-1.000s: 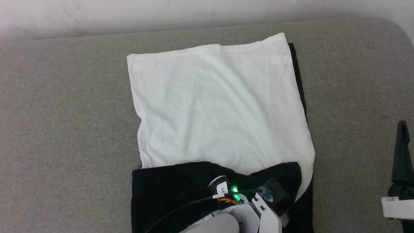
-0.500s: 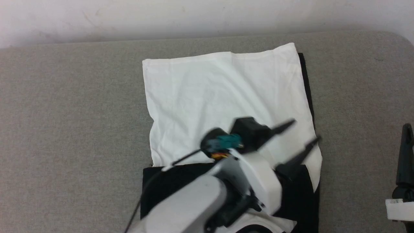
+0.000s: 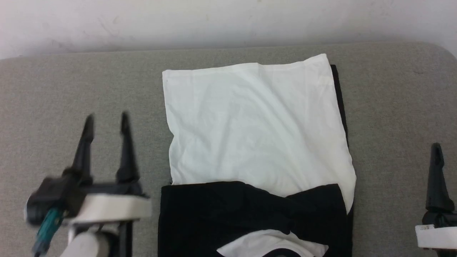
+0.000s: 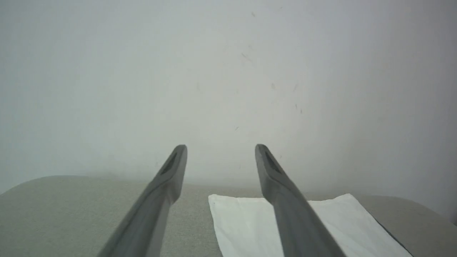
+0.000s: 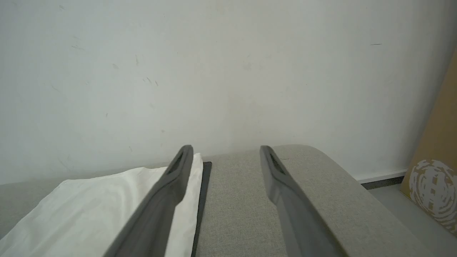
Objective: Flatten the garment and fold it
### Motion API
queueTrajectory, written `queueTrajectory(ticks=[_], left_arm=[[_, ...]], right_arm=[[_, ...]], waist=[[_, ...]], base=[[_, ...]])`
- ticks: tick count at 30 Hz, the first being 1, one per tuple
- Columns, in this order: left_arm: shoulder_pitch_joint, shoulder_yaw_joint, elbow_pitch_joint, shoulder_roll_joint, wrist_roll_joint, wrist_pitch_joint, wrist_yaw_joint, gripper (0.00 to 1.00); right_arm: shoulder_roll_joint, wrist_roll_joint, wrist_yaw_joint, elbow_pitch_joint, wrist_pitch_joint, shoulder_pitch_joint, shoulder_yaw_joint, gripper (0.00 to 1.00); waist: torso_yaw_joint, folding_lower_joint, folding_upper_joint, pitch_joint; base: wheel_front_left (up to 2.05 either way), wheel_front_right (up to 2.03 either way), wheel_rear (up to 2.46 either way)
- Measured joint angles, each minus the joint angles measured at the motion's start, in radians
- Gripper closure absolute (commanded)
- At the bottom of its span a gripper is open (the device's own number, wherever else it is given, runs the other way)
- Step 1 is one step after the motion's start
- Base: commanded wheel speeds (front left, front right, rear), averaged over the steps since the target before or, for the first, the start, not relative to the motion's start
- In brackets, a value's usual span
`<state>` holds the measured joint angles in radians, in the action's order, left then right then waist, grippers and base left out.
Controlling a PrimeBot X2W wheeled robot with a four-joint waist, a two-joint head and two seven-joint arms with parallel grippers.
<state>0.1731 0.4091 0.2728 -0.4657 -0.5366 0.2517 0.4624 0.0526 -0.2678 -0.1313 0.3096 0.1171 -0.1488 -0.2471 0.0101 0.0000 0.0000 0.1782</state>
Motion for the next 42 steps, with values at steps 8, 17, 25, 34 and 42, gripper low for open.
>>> queueTrajectory(ticks=[8,17,25,34,42], left_arm=[[-0.291,-0.143,0.088,0.008,0.181,0.006,-0.007,0.00],[-0.372,-0.281,0.063,0.170,0.195,0.005,-0.198,0.00],[-0.367,-0.321,0.095,0.208,0.250,0.005,-0.310,0.00],[-0.326,-0.337,0.111,0.246,0.276,0.005,-0.349,0.00],[-0.256,-0.355,0.127,0.269,0.312,0.005,-0.384,0.00]], right_arm=[[0.000,-0.040,0.000,-0.058,0.042,-0.024,0.028,0.00],[0.000,-0.034,0.000,-0.099,0.059,-0.027,0.040,0.00],[0.000,0.014,0.000,-0.034,-0.023,0.096,0.054,0.00],[0.119,-0.042,0.000,-0.029,-0.322,0.501,0.086,0.00],[0.226,-0.047,0.000,-0.246,-0.619,0.832,0.059,0.00]], waist=[[0.003,-0.0001,0.0000,-0.012],[0.016,-0.0001,0.0000,-0.025],[0.015,0.0001,0.0000,0.010],[0.009,0.0002,0.0000,0.093],[0.024,0.0003,0.0000,0.205]], base=[[0.00,0.00,0.00],[0.00,0.00,0.00],[0.00,0.00,0.00],[0.00,0.00,0.00],[0.00,0.00,0.00]])
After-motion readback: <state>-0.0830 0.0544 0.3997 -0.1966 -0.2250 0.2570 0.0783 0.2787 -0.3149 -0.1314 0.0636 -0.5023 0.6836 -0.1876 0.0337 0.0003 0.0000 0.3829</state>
